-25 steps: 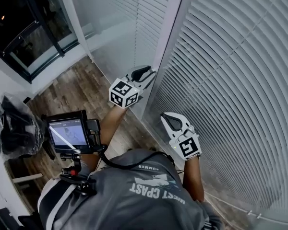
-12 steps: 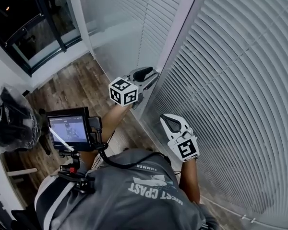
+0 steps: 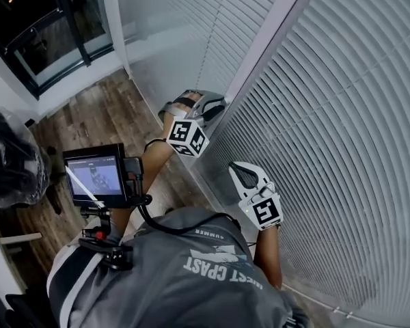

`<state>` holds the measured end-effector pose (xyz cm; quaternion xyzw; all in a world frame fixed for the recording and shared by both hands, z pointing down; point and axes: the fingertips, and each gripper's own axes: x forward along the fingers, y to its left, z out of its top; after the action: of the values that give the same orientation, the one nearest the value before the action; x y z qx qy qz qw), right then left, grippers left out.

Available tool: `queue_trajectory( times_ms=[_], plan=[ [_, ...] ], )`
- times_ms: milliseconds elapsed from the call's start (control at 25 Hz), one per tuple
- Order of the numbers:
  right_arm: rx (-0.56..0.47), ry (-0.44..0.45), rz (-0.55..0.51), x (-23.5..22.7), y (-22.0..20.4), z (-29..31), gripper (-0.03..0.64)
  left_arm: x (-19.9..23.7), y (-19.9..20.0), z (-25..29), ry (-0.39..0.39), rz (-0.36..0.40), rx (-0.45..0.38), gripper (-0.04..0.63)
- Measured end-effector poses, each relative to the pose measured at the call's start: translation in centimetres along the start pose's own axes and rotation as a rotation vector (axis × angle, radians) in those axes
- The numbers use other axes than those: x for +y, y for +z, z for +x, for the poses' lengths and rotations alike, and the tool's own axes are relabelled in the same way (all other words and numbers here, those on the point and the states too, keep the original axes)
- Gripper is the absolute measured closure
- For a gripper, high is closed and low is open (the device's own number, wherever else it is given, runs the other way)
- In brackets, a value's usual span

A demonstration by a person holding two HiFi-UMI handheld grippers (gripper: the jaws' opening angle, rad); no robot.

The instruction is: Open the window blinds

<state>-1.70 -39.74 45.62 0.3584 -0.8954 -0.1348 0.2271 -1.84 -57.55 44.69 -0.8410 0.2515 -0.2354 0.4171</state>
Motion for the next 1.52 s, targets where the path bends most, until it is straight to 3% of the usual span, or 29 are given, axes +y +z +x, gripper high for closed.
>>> queue_trajectory(
  times_ms=[160, 320, 440, 600, 680, 760, 840, 880, 1000, 1040, 1080, 1160, 1200, 1240, 1280, 1320, 1440, 1480, 1520],
  plan=[
    [0.016, 0.016, -0.014, 0.0, 0.1, -0.2, 0.612, 0.5, 0.5, 0.0, -0.022, -0.034, -0.018, 0.425],
    [0.022, 0.016, -0.02, 0.3, 0.0, -0.4, 0.612, -0.4, 1.9, 0.2, -0.061, -0.056, -0.054, 0.419],
    [0.032, 0.013, -0.022, 0.6, 0.1, -0.6, 0.612, -0.2, 1.3, 0.4, -0.025, -0.079, -0.017, 0.433],
    [0.048, 0.004, -0.011, 0.9, 0.0, -1.4, 0.612, 0.0, 1.5, -0.2, 0.026, -0.08, -0.029, 0.466],
    [0.058, 0.004, -0.001, 1.0, -0.3, -1.7, 0.612, 0.1, 1.7, -0.4, 0.032, -0.164, -0.046, 0.469],
    [0.063, 0.007, 0.006, 1.0, -0.4, -1.7, 0.612, 0.3, 1.7, -0.4, 0.022, -0.32, -0.075, 0.469],
    [0.059, 0.013, 0.009, 0.8, -0.2, -1.4, 0.612, 0.8, 1.7, -0.2, 0.001, -0.555, -0.144, 0.469],
    [0.054, 0.017, 0.009, 0.7, -0.1, -1.2, 0.612, 1.1, 1.6, -0.1, -0.018, -0.739, -0.206, 0.469],
    [0.041, 0.033, 0.009, 0.6, -0.2, -0.6, 0.612, 1.6, 0.6, 0.1, -0.09, -1.419, -0.434, 0.469],
    [0.038, 0.037, 0.011, 0.6, -0.3, -0.5, 0.612, 1.6, 0.3, 0.1, -0.104, -1.581, -0.486, 0.469],
    [0.035, 0.039, 0.015, 0.7, -0.4, -0.3, 0.612, 1.5, 0.0, 0.2, -0.115, -1.691, -0.519, 0.469],
    [0.031, 0.044, 0.024, 0.7, -0.5, -0.1, 0.612, 1.7, -0.1, 0.3, -0.139, -1.785, -0.55, 0.469],
    [0.029, 0.046, 0.028, 0.7, -0.4, 0.0, 0.611, 1.8, 0.0, 0.3, -0.145, -1.763, -0.547, 0.469],
    [0.028, 0.048, 0.032, 0.7, -0.4, 0.1, 0.612, 1.9, 0.2, 0.2, -0.14, -1.677, -0.523, 0.469],
    [0.028, 0.05, 0.033, 0.8, -0.3, 0.1, 0.612, 1.9, 0.4, 0.0, -0.116, -1.515, -0.473, 0.469],
    [0.026, 0.051, 0.033, 0.9, -0.2, 0.1, 0.612, 1.8, 0.6, -0.3, -0.071, -1.276, -0.396, 0.466],
    [0.024, 0.046, 0.037, 0.9, -0.3, -0.2, 0.612, 1.5, 1.1, -1.0, 0.075, -0.414, -0.116, 0.407],
    [0.028, 0.042, 0.039, 0.9, -0.5, -0.3, 0.612, 1.2, 1.4, -0.8, 0.087, -0.222, -0.06, 0.408],
    [0.033, 0.038, 0.04, 1.0, -0.6, -0.4, 0.612, 0.9, 1.6, -0.6, 0.083, -0.108, -0.029, 0.41]
  ],
)
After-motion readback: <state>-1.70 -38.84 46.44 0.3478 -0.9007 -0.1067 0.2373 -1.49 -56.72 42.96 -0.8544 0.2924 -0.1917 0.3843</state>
